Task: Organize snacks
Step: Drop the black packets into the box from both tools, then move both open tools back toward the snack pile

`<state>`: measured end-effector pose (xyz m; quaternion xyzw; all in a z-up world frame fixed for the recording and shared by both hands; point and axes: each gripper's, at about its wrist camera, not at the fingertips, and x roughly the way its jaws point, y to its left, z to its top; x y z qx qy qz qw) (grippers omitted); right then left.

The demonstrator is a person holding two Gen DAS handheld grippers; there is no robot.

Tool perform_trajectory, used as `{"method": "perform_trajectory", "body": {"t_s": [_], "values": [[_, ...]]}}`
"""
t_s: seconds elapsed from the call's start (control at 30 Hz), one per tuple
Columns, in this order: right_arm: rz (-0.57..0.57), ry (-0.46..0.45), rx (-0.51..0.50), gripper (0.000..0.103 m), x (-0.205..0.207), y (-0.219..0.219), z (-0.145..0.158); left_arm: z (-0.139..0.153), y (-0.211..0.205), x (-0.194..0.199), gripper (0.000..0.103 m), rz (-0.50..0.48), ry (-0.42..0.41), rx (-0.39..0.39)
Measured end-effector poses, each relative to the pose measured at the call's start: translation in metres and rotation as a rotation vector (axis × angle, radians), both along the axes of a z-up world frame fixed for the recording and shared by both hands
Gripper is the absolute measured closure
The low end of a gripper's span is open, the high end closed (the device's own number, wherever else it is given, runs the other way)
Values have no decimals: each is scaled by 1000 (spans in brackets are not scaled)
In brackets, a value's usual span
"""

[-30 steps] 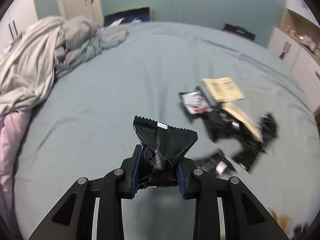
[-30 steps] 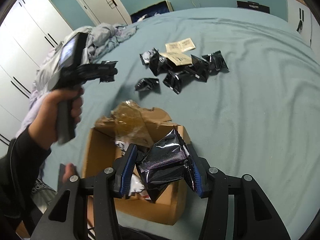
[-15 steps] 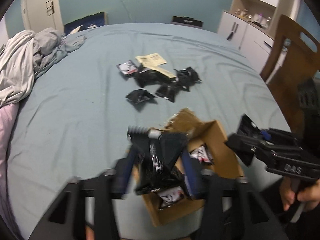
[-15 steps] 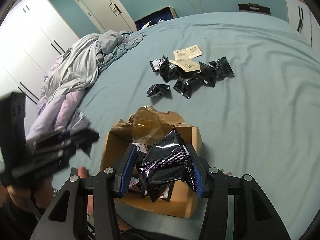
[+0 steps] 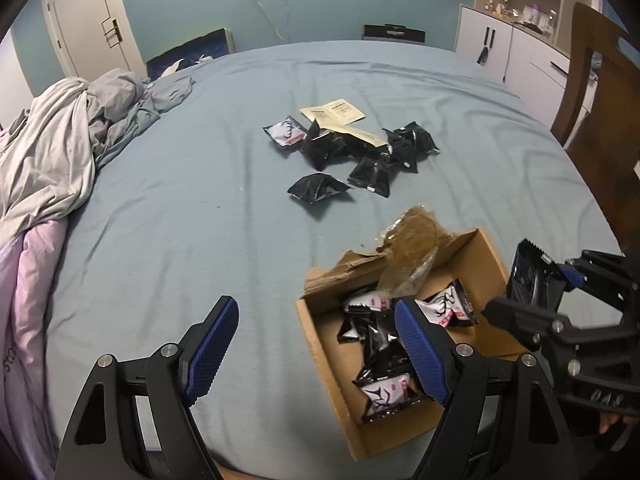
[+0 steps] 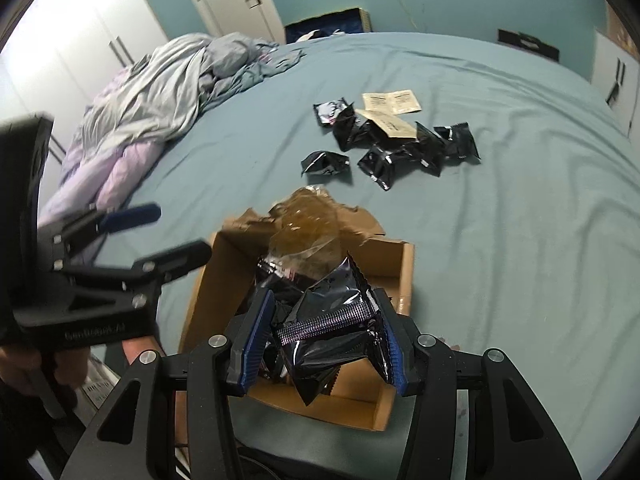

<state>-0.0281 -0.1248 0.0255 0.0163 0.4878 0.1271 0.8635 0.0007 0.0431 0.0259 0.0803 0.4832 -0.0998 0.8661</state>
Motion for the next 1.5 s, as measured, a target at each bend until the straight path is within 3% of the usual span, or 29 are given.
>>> {"method": "perform_trajectory", "body": {"t_s": [0.13, 0.27, 0.7, 0.9, 1.2, 1.5], "values": [[9, 2, -9, 53, 1, 3, -1, 1, 5, 3, 22, 14, 3, -16], [4, 17, 13, 27, 2, 4, -3, 2, 5, 3, 22, 17, -15, -7], [-84, 23, -7, 26, 6, -9, -5, 9, -9, -4, 22, -19, -79, 53], [-125, 47, 2, 26, 8, -16, -5, 6, -11, -3, 22, -33, -72, 64], [-123, 6, -32, 26, 15, -24, 4, 3, -14, -1, 22, -46, -58, 57], [-132, -10, -48, 26, 53, -46, 10, -2, -17, 7, 22, -56, -24, 42]]}}
